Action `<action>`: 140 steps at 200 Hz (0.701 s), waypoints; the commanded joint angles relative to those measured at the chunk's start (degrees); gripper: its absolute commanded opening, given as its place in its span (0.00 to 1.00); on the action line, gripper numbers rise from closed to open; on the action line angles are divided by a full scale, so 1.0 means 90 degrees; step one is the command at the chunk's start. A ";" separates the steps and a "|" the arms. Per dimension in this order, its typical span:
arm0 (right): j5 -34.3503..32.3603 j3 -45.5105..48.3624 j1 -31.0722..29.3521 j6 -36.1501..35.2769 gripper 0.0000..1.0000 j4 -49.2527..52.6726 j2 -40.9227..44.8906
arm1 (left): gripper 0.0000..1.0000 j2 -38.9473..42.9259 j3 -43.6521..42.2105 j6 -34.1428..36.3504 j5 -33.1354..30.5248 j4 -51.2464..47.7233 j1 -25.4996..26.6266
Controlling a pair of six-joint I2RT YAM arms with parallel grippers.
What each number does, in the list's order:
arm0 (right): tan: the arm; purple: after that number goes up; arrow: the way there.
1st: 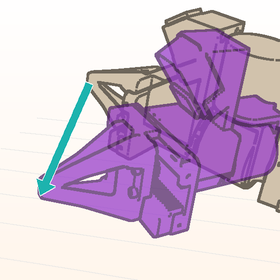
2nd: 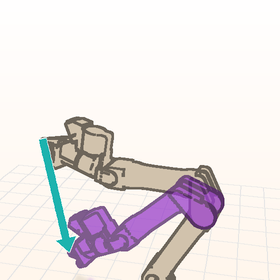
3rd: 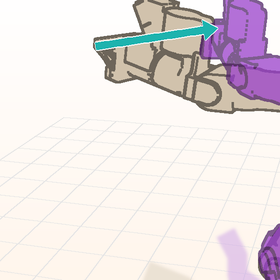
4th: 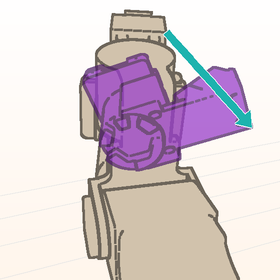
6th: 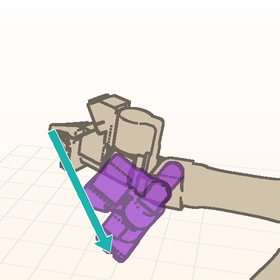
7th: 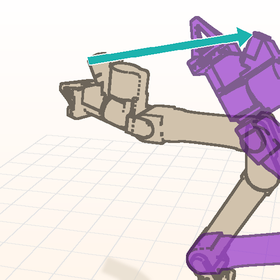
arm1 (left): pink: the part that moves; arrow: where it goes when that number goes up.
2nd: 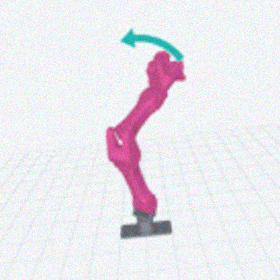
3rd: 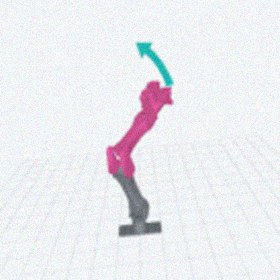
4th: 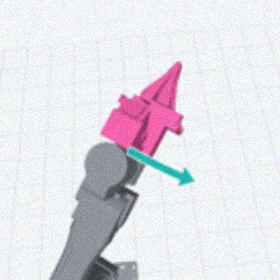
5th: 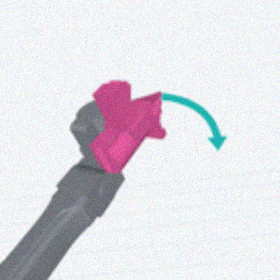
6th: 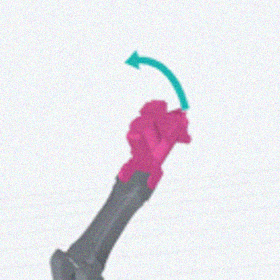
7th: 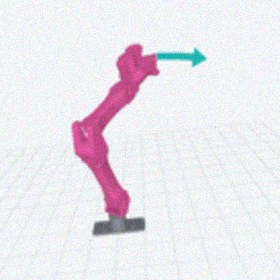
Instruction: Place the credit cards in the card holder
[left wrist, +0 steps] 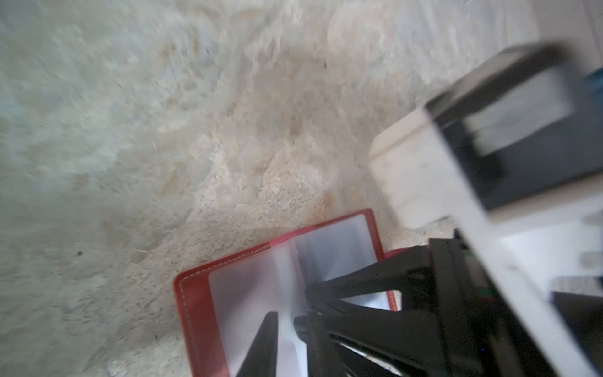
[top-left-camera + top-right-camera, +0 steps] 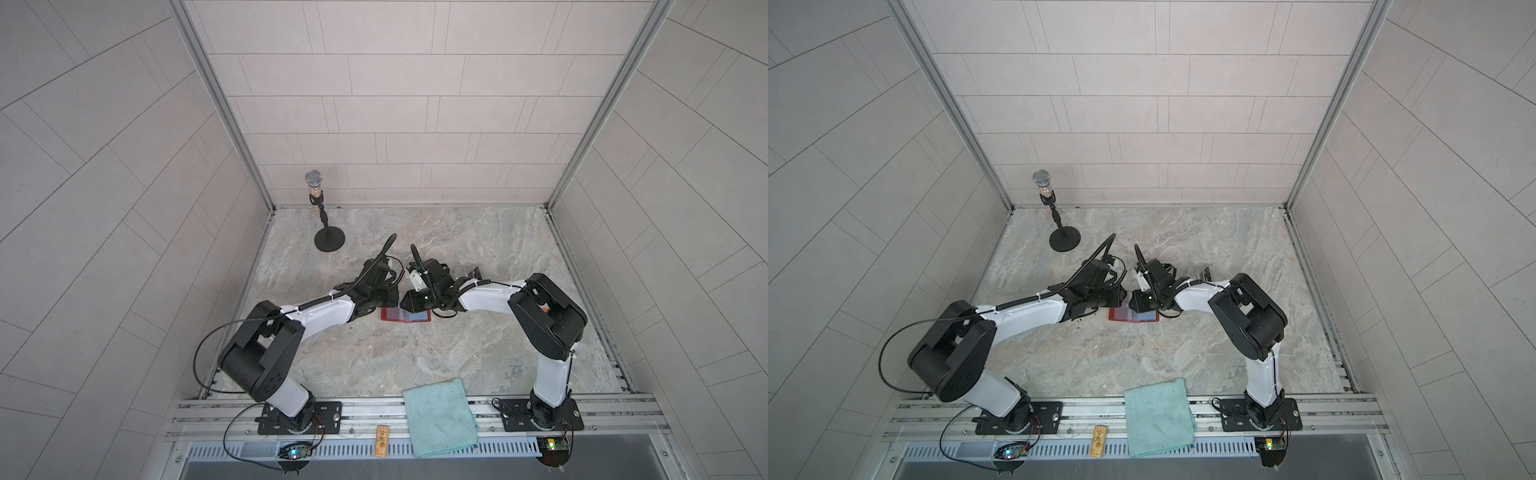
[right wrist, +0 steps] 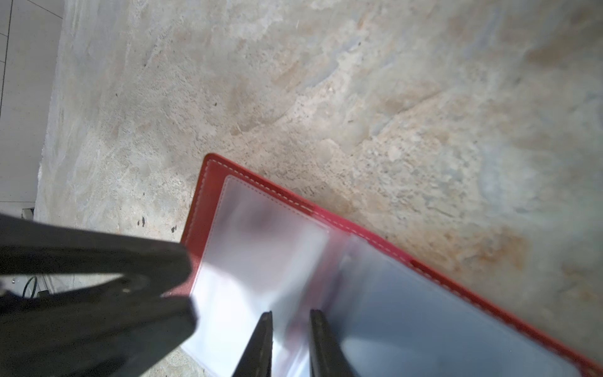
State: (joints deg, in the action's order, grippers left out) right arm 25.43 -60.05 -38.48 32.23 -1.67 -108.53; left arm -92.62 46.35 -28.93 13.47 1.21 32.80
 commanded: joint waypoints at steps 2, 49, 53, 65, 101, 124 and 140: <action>-0.0196 -0.0066 -0.0012 0.0054 0.22 0.0186 -0.0100 | 0.17 -0.0525 0.0193 -0.0383 0.0754 0.0153 -0.0151; -0.0345 -0.0007 -0.0012 0.0041 0.23 0.0268 0.0040 | 0.14 -0.0976 0.0369 -0.0531 0.0634 -0.0159 -0.0254; -0.0345 0.0006 -0.0012 0.0034 0.24 0.0264 0.0060 | 0.14 -0.1001 0.0401 -0.0521 0.0585 -0.0229 -0.0255; -0.0345 0.0026 -0.0012 0.0037 0.26 0.0259 0.0131 | 0.14 -0.1059 0.0481 -0.0481 0.0472 -0.0388 -0.0255; -0.0607 0.0228 -0.0003 0.0091 0.30 0.0191 0.0477 | 0.14 -0.1040 0.0500 -0.0447 0.0342 -0.0484 -0.0255; -0.0970 0.0396 0.0054 0.0161 0.30 0.0249 0.0662 | 0.14 -0.0996 0.0504 -0.0407 0.0226 -0.0559 -0.0255; -0.1087 0.0481 0.0122 0.0263 0.30 0.0267 0.0693 | 0.14 -0.0974 0.0513 -0.0379 0.0197 -0.0579 -0.0256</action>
State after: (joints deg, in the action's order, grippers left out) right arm 19.92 -57.10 -38.30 32.84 -1.04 -104.29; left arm -101.06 50.54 -33.01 17.52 0.03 30.61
